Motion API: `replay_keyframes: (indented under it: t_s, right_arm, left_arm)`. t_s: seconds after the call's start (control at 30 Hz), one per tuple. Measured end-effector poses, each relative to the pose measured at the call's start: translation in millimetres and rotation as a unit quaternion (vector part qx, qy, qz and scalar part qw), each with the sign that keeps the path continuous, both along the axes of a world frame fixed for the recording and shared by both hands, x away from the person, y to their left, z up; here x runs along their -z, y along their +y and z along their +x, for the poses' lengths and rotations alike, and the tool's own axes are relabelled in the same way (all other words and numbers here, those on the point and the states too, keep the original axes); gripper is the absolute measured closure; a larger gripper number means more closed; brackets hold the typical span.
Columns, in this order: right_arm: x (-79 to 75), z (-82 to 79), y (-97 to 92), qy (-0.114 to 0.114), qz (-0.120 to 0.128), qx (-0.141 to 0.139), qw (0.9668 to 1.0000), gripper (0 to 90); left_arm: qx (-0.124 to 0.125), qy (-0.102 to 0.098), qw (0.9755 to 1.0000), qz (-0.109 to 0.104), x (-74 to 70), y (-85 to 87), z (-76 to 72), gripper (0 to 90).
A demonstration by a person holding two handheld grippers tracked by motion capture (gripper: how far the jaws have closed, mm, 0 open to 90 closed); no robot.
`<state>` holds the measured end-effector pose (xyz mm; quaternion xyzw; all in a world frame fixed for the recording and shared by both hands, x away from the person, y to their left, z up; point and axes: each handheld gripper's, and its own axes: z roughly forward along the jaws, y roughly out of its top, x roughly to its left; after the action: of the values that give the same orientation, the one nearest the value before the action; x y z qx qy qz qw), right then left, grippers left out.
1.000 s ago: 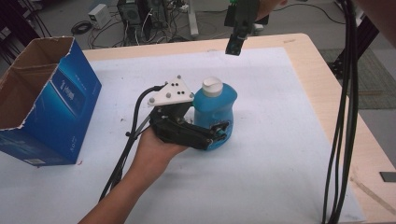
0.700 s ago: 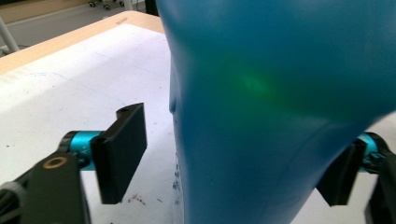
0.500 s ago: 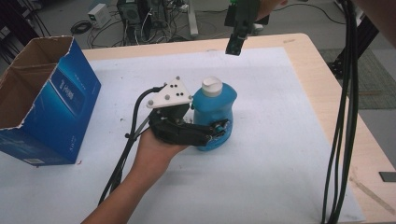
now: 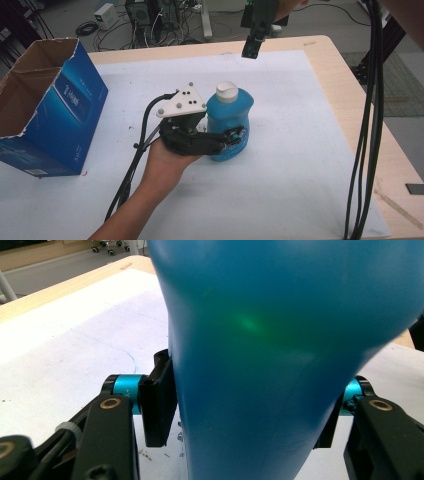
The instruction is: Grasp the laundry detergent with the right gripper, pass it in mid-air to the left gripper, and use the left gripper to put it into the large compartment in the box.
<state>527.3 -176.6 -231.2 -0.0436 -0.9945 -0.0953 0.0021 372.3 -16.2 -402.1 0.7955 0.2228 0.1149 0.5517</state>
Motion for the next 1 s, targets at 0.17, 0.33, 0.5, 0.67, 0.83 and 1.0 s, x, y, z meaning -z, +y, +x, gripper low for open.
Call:
replay_keyframes:
  t_s: [0.17,0.33,0.5,0.67,0.83,1.0]
  right_arm:
    - [-0.1,0.7,-0.4,-0.001,-0.001,-0.002,1.0,2.5]
    - [-0.1,0.8,0.0,-0.001,-0.001,-0.001,1.0,2.5]
    - [-0.2,1.2,-0.6,-0.001,-0.001,0.001,1.0,2.5]
    - [-0.6,0.5,-0.7,-0.001,0.0,0.002,1.0,2.5]
    - [-1.6,-0.3,-1.3,-0.002,0.001,0.0,1.0,2.5]
    - [-1.6,-1.1,-2.5,-0.001,0.001,0.003,1.0,2.5]
  left_arm:
    - [0.001,-0.005,1.0,0.001,-1.3,2.1,0.9,43.9]
    - [0.018,0.004,0.9998,0.008,-5.0,6.8,4.8,44.9]
    - [0.041,0.001,0.9991,0.009,-10.5,10.2,7.3,45.0]
    - [0.075,-0.011,0.9971,0.011,-21.0,16.5,12.9,45.0]
    - [0.113,-0.016,0.9934,0.012,-31.4,25.7,20.0,44.9]
    - [0.146,-0.015,0.9889,0.025,-38.5,33.3,25.8,45.0]
